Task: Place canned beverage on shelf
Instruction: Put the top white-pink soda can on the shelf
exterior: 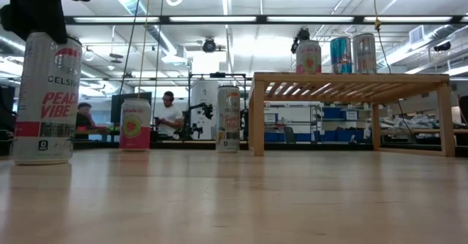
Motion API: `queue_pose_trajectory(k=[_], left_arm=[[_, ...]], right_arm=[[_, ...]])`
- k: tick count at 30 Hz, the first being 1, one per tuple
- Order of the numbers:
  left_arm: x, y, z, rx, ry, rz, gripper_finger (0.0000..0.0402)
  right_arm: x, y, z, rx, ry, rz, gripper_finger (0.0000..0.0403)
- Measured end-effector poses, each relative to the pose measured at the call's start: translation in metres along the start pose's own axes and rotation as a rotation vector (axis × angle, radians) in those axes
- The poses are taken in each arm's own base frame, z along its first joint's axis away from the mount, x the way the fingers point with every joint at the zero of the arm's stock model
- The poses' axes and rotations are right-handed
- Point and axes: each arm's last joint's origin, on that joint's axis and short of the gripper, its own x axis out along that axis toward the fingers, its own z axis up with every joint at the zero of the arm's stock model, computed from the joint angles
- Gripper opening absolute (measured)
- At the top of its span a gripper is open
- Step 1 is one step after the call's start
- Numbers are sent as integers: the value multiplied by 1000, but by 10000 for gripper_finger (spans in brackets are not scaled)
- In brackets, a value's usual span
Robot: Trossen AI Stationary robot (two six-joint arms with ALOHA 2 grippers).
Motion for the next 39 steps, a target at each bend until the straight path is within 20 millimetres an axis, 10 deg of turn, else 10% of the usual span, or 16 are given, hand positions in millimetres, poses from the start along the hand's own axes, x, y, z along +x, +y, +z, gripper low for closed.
queue_pose_trajectory(k=[39], left_arm=[[8, -3, 9, 87, -63, 44, 258]], right_arm=[[0, 0, -3, -4, 29, -2, 348]])
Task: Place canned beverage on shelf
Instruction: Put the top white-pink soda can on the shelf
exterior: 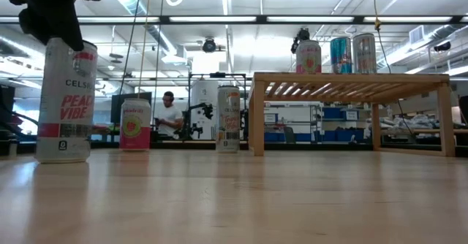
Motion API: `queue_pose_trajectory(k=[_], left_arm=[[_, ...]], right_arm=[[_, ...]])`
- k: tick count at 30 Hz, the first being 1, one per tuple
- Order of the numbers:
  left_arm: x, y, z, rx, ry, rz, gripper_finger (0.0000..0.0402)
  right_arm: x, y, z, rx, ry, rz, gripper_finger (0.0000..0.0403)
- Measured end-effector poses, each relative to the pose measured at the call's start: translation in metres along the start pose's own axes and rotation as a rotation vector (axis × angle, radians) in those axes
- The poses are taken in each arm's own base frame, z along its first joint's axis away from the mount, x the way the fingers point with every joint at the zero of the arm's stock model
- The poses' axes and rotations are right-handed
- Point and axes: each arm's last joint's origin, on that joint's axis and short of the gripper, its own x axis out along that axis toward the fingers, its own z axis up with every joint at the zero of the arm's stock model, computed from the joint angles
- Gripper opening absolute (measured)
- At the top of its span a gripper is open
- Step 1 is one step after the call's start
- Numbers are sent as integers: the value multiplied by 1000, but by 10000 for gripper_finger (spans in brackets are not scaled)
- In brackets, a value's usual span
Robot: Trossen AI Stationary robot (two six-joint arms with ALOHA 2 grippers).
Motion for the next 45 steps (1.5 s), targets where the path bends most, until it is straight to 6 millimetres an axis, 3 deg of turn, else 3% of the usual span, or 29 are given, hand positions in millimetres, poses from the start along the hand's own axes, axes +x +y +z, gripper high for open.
queue_pose_trajectory(k=[20, 32, 45], left_arm=[[-38, 2, 78, 111, -144, -78, 258], [-57, 4, 103, 164, -229, -135, 259], [-54, 12, 128, 193, -285, -214, 259]], right_arm=[[0, 0, 0, -1, 0, 14, 348], [0, -1, 6, 4, -58, 15, 348], [4, -11, 10, 24, -94, -14, 348]])
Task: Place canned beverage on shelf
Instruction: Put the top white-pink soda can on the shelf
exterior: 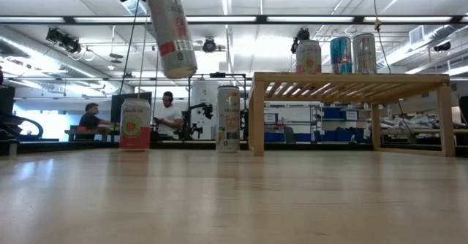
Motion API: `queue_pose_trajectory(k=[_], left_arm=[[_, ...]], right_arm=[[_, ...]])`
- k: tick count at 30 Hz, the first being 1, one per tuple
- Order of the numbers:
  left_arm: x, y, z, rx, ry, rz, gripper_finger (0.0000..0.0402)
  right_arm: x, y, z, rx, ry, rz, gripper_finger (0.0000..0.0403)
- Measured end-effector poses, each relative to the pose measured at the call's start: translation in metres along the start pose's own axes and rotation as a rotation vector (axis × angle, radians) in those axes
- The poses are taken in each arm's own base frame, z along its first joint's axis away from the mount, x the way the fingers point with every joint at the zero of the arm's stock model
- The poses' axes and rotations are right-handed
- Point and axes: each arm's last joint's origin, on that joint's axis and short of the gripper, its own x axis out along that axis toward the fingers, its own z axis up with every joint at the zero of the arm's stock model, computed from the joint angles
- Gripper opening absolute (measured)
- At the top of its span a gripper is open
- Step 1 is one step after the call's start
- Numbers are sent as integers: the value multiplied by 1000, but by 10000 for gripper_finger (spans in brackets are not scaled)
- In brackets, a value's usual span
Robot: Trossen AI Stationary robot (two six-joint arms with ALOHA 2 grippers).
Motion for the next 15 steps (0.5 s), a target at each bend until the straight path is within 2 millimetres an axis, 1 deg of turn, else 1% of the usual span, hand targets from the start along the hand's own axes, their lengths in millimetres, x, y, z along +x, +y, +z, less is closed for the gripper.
queue_pose_trajectory(k=[2, 8, 15], left_arm=[[0, 0, 3, 12, -25, -9, 259], [1, 2, 11, 39, -64, -70, 260], [2, 7, 15, 87, -84, -56, 260]], right_arm=[[5, -1, 2, -11, -13, -5, 348], [34, -6, 6, -29, -53, -27, 348], [72, -16, 1, -43, -17, -62, 348]])
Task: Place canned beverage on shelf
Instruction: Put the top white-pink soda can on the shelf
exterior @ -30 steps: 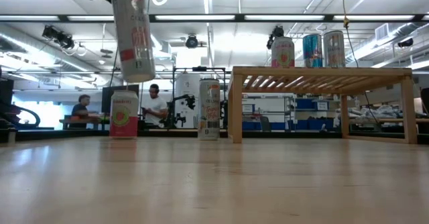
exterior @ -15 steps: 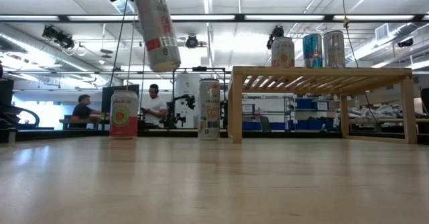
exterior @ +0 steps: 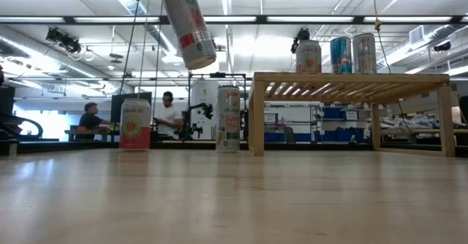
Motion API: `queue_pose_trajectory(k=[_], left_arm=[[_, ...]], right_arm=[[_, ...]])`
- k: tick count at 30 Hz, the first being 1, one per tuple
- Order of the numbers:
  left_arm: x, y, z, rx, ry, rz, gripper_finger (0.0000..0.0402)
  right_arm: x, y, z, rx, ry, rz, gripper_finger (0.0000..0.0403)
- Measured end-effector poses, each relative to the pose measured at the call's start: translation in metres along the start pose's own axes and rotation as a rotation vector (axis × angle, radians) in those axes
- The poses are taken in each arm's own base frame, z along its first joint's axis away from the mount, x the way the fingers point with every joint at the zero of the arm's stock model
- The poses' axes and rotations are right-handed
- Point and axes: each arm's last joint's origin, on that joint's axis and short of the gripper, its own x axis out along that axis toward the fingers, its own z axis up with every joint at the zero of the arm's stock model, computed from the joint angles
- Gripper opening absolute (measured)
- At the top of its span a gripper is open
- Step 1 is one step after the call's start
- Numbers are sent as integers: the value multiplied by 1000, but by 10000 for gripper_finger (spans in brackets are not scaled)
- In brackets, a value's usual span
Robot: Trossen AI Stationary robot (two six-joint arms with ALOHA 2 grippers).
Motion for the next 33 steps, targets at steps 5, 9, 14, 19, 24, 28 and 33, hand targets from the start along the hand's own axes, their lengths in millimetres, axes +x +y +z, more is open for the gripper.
queue_pose_trajectory(k=[5, 9, 14, 19, 24, 28, 33], left_arm=[[0, -1, 2, 28, -22, -11, 260], [0, -1, 2, 31, -21, -10, 260], [0, -1, 4, 64, -44, -16, 260], [0, -2, 7, 113, -74, -22, 260], [0, -3, 7, 112, -75, -24, 260], [0, -4, 8, 105, -89, -36, 260], [-1, -7, 10, 106, -111, -46, 260]], right_arm=[[24, -7, -8, -38, 45, -21, 349], [34, -13, -9, -50, 29, -37, 349], [42, -19, -6, -39, -21, -32, 349], [48, -23, -6, -53, -37, -15, 348], [47, -22, -3, -52, -65, 6, 348], [47, -20, -3, -54, -78, 72, 348], [47, -20, -2, -54, -87, 78, 348]])
